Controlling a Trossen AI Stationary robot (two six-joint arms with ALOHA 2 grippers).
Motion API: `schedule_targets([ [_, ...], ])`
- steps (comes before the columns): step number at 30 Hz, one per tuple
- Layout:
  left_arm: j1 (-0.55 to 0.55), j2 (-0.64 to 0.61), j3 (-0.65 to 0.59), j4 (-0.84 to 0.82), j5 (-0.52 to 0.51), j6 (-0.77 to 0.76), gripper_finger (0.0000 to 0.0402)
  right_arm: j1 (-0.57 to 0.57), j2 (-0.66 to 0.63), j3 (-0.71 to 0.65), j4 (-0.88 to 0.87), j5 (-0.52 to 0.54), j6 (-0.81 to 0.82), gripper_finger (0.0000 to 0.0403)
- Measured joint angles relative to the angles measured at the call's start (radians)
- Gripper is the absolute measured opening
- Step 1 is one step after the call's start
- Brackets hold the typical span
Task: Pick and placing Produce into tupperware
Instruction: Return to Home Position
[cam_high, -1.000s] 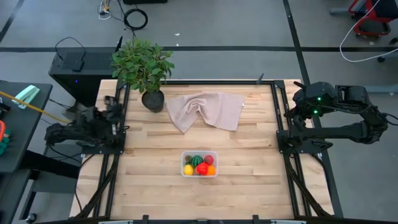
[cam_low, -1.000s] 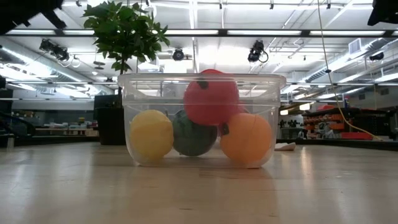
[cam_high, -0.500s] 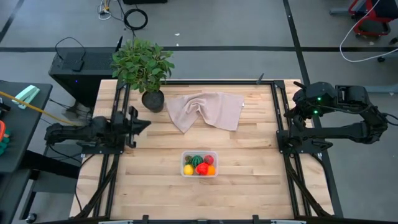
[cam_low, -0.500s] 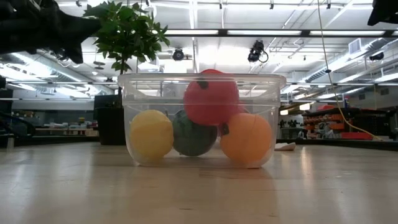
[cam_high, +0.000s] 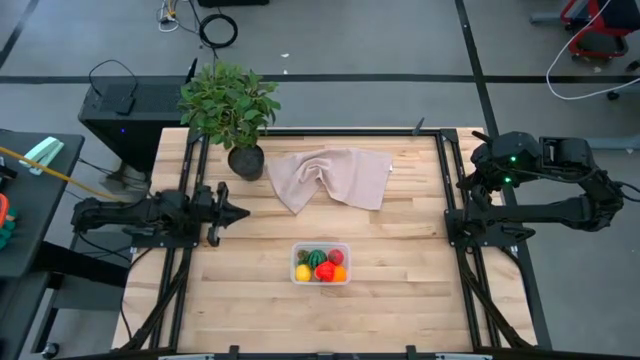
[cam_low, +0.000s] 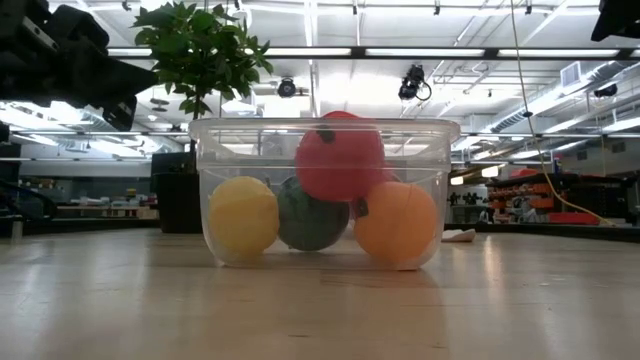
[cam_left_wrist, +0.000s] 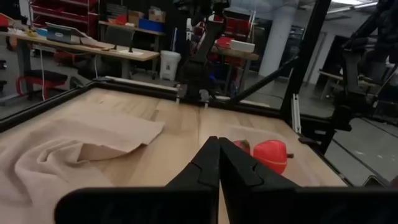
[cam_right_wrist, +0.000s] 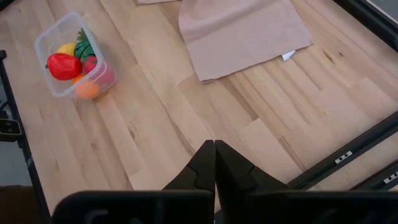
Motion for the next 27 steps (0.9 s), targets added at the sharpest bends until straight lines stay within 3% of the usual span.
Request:
schedule_targets([
  [10, 0.000, 0.004, 0.000, -0.011, 0.001, 0.038, 0.0019, 0.000, -0.001, 0.000, 0.021, 0.000, -0.029, 0.0010],
  [15, 0.000, 0.004, 0.000, 0.011, -0.001, 0.037, 0.0048, 0.000, -0.061, 0.048, 0.264, 0.006, -0.101, 0.0010],
  [22, 0.000, 0.005, -0.001, 0.039, -0.002, 0.037, 0.0066, 0.000, -0.238, 0.142, 0.404, 0.219, -0.150, 0.0010],
  [27, 0.000, 0.005, -0.001, 0.042, -0.001, 0.037, 0.0067, 0.000, -0.381, 0.126, 0.574, 0.297, -0.284, 0.0010],
])
